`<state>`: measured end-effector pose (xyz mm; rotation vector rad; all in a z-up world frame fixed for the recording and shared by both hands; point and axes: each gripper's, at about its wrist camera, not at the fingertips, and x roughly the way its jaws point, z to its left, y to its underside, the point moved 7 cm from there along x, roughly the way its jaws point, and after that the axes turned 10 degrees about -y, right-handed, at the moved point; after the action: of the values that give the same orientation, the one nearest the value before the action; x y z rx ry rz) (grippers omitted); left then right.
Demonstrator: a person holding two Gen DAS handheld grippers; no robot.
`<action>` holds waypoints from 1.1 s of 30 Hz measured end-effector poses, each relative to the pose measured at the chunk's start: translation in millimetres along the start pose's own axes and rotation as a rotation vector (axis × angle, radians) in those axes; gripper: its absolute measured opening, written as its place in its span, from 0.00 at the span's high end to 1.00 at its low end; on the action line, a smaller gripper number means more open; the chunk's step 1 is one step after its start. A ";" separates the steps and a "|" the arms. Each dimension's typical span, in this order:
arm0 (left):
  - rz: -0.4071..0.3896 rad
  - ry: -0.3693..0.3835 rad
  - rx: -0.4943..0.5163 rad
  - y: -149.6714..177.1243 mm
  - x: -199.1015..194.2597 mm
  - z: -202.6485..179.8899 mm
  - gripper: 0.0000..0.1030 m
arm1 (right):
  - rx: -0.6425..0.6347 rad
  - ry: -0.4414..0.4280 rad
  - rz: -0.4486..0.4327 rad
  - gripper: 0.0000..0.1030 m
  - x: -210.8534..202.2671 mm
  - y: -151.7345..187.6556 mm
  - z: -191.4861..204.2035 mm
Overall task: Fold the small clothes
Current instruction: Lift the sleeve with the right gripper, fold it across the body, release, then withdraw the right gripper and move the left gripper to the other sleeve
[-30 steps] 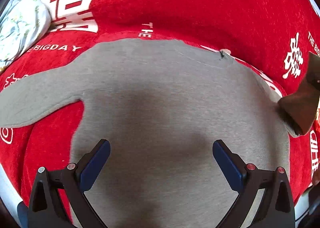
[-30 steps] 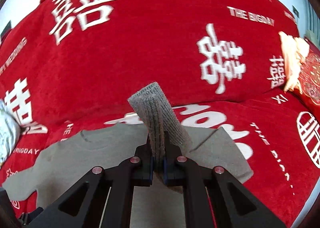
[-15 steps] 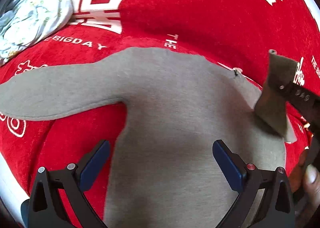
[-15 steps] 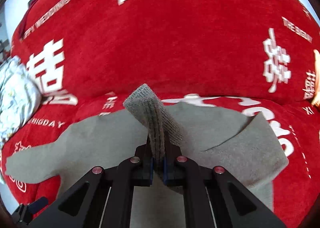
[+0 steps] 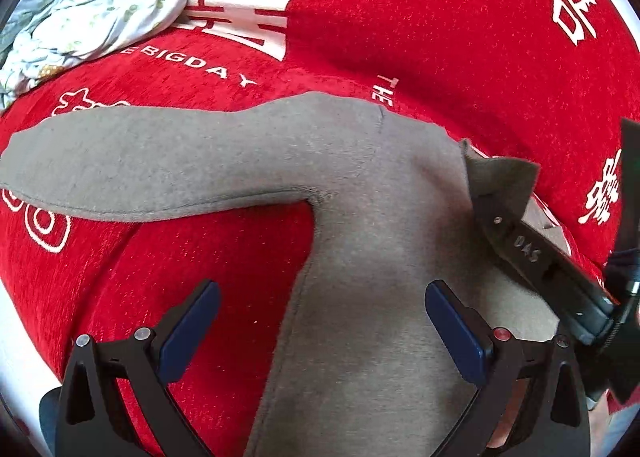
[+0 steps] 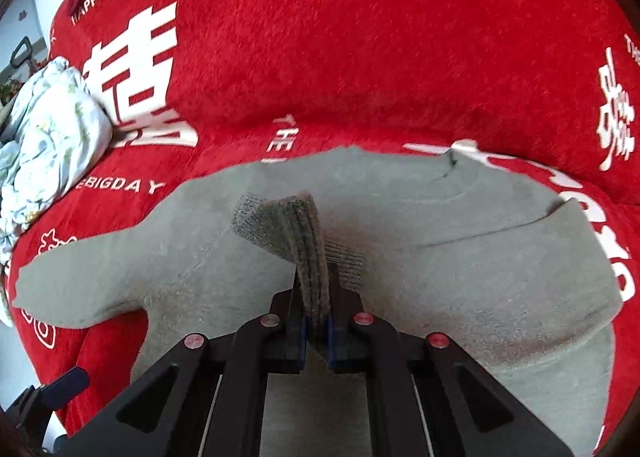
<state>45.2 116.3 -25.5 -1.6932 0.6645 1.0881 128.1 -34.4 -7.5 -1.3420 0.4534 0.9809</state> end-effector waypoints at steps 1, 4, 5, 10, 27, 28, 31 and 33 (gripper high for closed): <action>-0.002 -0.008 -0.005 0.4 0.1 1.7 0.01 | -0.002 -0.001 0.004 0.93 2.7 0.7 1.5; -0.001 -0.010 -0.015 0.8 1.3 5.0 0.01 | 0.000 -0.014 0.016 0.93 10.3 2.5 4.0; 0.000 -0.011 -0.022 0.6 1.6 6.6 0.01 | -0.001 -0.016 0.018 0.92 12.3 2.1 4.4; -0.011 -0.028 -0.052 -2.1 0.6 14.2 0.01 | 0.032 -0.136 0.049 0.78 24.9 0.6 10.7; 0.000 0.015 0.184 -4.3 2.5 -116.1 0.01 | 0.129 0.109 -0.041 0.23 -54.4 -8.2 -184.0; 0.002 0.026 0.214 -2.5 5.7 -130.3 0.01 | 0.153 0.111 -0.035 0.23 -52.1 -4.7 -196.1; 0.026 0.005 0.321 4.3 31.6 -172.0 0.01 | 0.206 0.073 0.002 0.23 -36.8 3.3 -219.5; 0.042 -0.037 0.354 6.4 49.9 -181.8 0.01 | 0.193 0.083 0.011 0.23 -24.1 1.4 -227.2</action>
<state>127.2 -51.6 -50.8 -1.3583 0.8200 0.9636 170.7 -256.4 -40.1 -1.2096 0.6036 0.8693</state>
